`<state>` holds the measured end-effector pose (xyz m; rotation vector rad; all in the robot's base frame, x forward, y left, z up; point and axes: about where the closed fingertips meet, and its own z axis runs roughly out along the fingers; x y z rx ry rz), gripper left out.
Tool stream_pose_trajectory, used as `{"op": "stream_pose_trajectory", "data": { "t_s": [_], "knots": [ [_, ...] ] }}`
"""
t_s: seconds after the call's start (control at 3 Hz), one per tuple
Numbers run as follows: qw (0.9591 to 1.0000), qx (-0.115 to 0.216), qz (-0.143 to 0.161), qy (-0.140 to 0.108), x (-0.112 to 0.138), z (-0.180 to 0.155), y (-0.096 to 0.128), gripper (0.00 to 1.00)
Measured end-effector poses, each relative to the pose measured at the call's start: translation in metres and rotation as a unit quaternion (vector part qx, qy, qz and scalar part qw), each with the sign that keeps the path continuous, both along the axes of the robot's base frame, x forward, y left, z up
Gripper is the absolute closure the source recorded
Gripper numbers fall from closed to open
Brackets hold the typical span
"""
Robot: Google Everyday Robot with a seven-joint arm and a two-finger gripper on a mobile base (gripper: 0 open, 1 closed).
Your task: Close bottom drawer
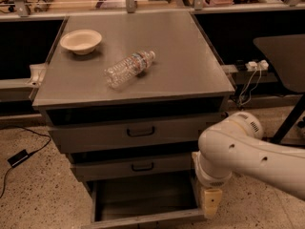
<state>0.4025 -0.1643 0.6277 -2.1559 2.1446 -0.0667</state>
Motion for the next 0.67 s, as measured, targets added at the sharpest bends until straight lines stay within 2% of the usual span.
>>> {"op": "stream_pose_trajectory", "data": {
  "t_s": [0.33,0.67],
  "knots": [
    [0.9998,0.002,-0.003,0.017,-0.014,-0.102,-0.038,0.0],
    [0.9995,0.025,0.015,0.011,-0.007,-0.133,-0.025,0.0]
  ]
}}
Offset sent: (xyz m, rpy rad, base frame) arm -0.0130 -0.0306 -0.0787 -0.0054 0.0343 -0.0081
